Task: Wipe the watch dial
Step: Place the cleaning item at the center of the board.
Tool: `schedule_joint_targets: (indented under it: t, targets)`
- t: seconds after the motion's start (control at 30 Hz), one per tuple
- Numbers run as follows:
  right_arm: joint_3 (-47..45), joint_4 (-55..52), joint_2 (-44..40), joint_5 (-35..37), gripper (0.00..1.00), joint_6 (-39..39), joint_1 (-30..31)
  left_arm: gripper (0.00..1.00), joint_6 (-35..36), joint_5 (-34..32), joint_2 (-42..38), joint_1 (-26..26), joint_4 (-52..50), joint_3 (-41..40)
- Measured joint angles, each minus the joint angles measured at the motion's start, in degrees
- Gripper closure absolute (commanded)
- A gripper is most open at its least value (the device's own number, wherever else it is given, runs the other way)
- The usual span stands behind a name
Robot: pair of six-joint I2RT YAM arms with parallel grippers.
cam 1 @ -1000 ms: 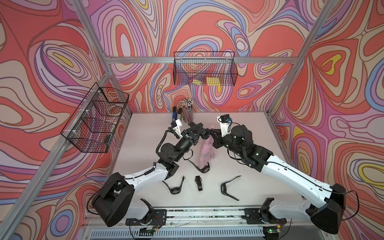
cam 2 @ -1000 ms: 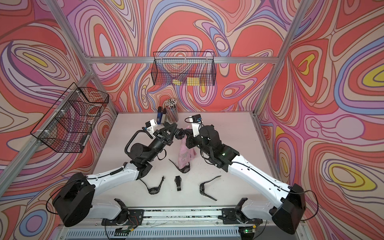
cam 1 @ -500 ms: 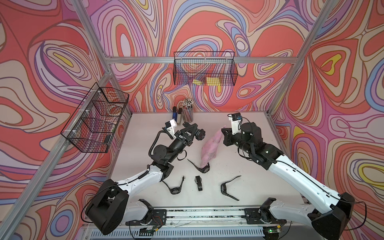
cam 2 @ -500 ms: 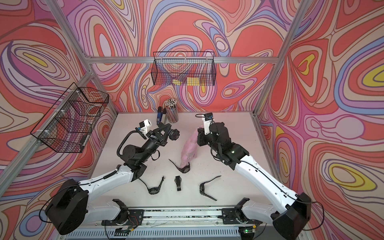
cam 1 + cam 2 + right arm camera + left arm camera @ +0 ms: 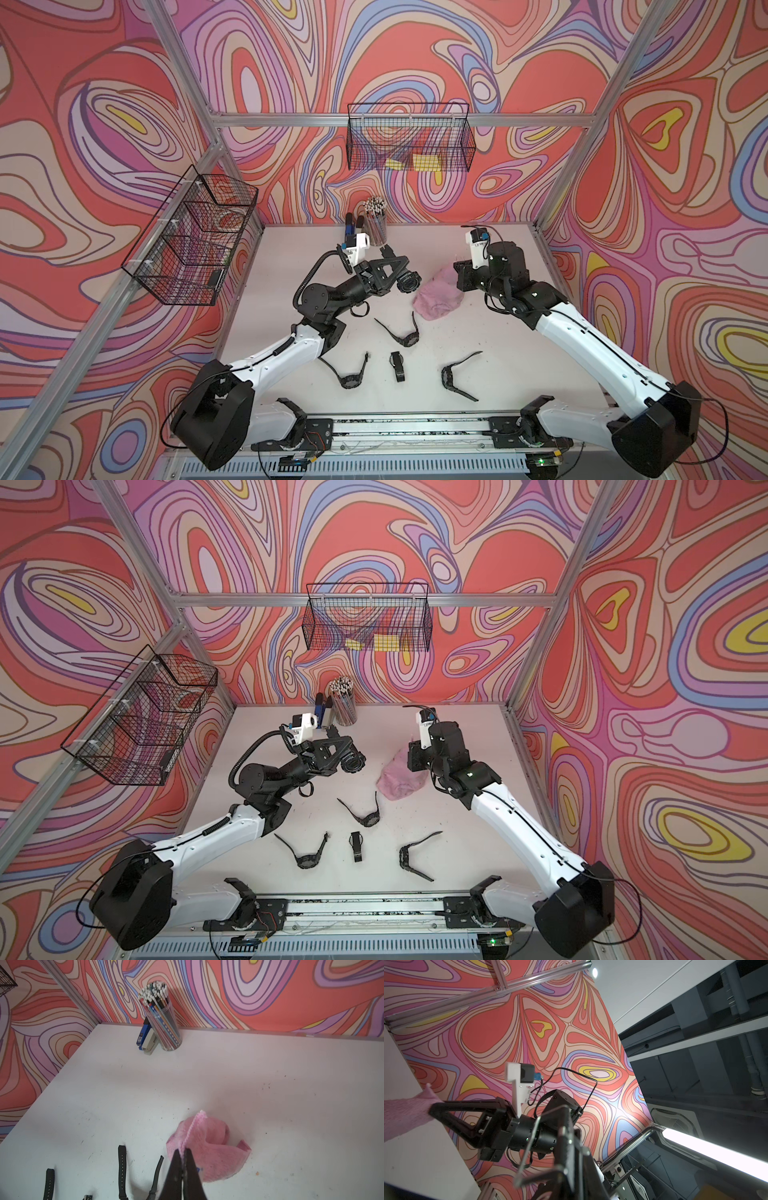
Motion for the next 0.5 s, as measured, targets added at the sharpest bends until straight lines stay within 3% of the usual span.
schedule_joint_targets:
  t: [0.2, 0.37, 0.43, 0.5]
  targets:
    - [-5.3, 2.0, 3.2, -3.8, 0.98, 1.9, 0.0, 1.00, -1.1, 4.8, 0.0, 0.0, 0.0, 1.1]
    - [-8.0, 3.7, 4.5, -7.9, 0.51, 2.3, 0.0, 1.00, -3.5, 5.1, 0.3, 0.1, 0.1, 0.8]
    - [-8.2, 4.1, 4.4, -9.3, 0.23, 2.2, 0.0, 1.00, -4.9, 4.2, 0.6, 0.3, 0.3, -0.3]
    - [-8.2, 4.6, 3.1, -10.2, 0.02, 1.8, 0.0, 1.00, -6.4, 3.2, 1.1, 0.4, 0.3, -1.5]
